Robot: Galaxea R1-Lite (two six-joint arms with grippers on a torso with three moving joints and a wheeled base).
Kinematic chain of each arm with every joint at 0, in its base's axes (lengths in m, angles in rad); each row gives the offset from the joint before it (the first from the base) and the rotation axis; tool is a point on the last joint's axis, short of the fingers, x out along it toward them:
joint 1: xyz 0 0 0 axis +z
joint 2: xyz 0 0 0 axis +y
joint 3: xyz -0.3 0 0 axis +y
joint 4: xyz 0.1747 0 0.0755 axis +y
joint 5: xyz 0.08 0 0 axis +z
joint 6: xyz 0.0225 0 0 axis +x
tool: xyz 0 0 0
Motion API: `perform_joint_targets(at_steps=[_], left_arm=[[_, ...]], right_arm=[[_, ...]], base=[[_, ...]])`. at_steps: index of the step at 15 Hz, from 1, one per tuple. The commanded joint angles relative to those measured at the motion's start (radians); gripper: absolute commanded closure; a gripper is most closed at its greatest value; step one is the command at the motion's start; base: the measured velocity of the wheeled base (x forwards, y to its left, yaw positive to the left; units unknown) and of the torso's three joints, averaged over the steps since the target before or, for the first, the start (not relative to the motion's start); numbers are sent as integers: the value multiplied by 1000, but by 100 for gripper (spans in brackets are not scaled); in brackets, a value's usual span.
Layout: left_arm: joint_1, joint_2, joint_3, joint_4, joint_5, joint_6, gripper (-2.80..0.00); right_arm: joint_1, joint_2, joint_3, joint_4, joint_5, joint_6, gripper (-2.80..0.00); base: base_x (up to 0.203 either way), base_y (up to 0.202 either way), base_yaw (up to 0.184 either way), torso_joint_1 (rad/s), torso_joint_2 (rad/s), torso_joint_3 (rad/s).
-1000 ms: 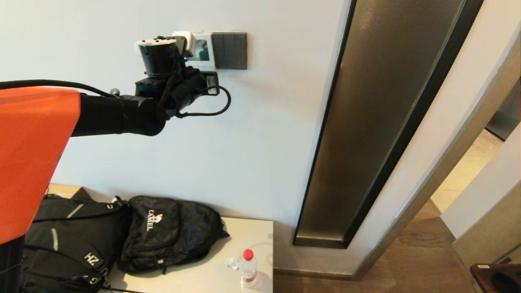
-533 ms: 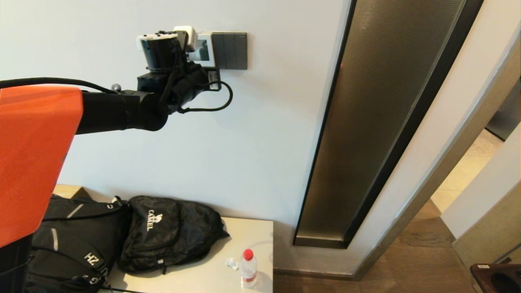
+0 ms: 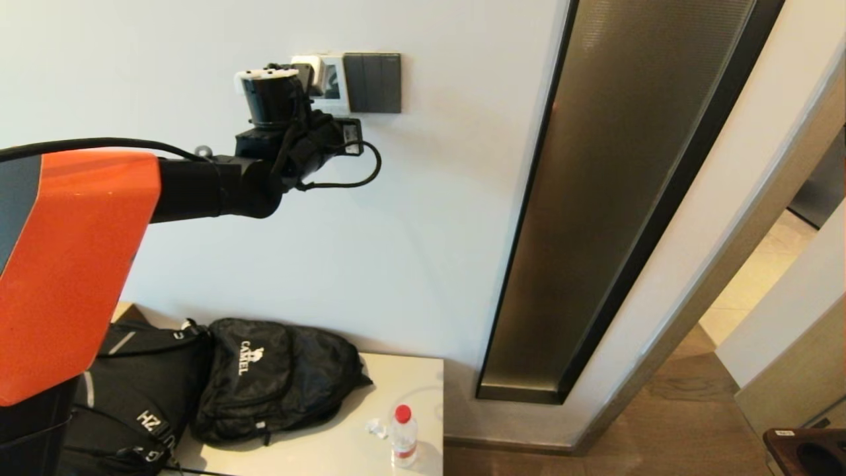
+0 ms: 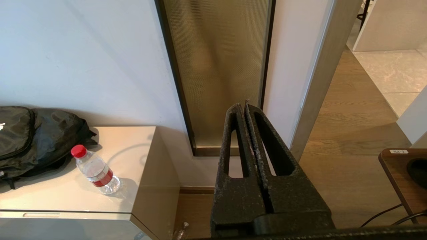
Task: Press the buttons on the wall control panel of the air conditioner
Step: Turn on the central air conditioner
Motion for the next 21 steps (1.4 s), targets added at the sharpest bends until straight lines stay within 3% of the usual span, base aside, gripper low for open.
perform_joint_targets(at_steps=[1,10,21], left_arm=[[6,-12,0,-4,0,0,0],[1,-22,30,-105,4,-3,0],[5,19,6,-93,2,-2,0]], right_arm=[[0,1,0,0,0,0,0],[1,1,0,0,0,0,0],[1,1,0,0,0,0,0]], base=[[0,0,0,0,0,0],[0,0,0,0,0,0],[0,0,0,0,0,0]])
